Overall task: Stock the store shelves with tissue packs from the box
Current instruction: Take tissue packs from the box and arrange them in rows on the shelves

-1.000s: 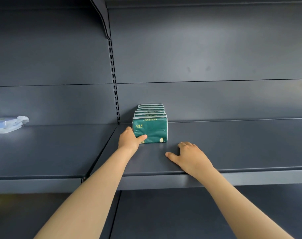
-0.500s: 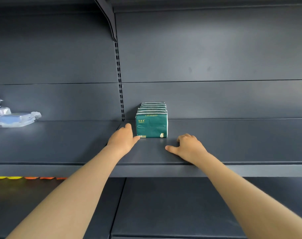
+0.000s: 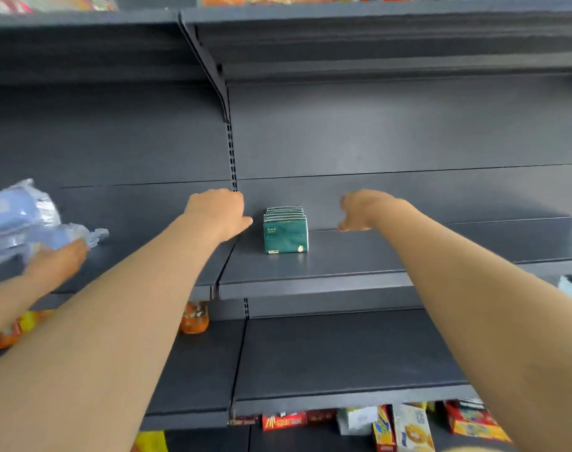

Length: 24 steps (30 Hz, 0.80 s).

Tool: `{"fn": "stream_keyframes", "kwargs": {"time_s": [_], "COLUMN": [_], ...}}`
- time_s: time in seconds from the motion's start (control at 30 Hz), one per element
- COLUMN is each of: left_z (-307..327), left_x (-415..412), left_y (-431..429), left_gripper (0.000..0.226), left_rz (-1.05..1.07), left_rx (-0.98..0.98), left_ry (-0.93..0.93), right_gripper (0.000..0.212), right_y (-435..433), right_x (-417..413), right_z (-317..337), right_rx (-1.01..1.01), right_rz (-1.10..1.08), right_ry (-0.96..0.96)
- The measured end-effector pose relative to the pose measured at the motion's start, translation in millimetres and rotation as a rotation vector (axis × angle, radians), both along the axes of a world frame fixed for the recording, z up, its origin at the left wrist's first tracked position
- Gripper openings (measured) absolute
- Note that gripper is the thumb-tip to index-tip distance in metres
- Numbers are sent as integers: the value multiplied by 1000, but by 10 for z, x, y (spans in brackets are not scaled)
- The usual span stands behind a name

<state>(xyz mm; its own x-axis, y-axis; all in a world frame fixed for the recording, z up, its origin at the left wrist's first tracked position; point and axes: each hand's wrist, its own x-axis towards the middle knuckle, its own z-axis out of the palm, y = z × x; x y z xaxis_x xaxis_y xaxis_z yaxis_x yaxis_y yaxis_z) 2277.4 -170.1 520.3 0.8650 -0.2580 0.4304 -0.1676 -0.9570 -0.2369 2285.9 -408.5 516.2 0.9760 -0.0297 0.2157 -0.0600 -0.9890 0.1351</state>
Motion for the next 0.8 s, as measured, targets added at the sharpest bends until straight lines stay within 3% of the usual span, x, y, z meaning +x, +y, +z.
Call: {"fn": "stream_keyframes", "kwargs": {"time_s": [0.23,0.53,0.8], "left_z": [197,535,479], "left_x": [-772,-1278,-1830], "left_y": [-22,-109,-611], "left_gripper": [41,47,47], "left_rz": [-129,-127,-129], "left_rx": [-48,-66,-49], "left_ry": [-184,-199,-140], "right_gripper": [41,37,48], "right_y": [263,-49,-569], "right_x": [-812,-1528,-2082], "right_z": [297,619,463], "right_rx": [-35,-49,-37], "right_rz": [-15,-92,-81], "right_ry": [-233,-256,-206]}}
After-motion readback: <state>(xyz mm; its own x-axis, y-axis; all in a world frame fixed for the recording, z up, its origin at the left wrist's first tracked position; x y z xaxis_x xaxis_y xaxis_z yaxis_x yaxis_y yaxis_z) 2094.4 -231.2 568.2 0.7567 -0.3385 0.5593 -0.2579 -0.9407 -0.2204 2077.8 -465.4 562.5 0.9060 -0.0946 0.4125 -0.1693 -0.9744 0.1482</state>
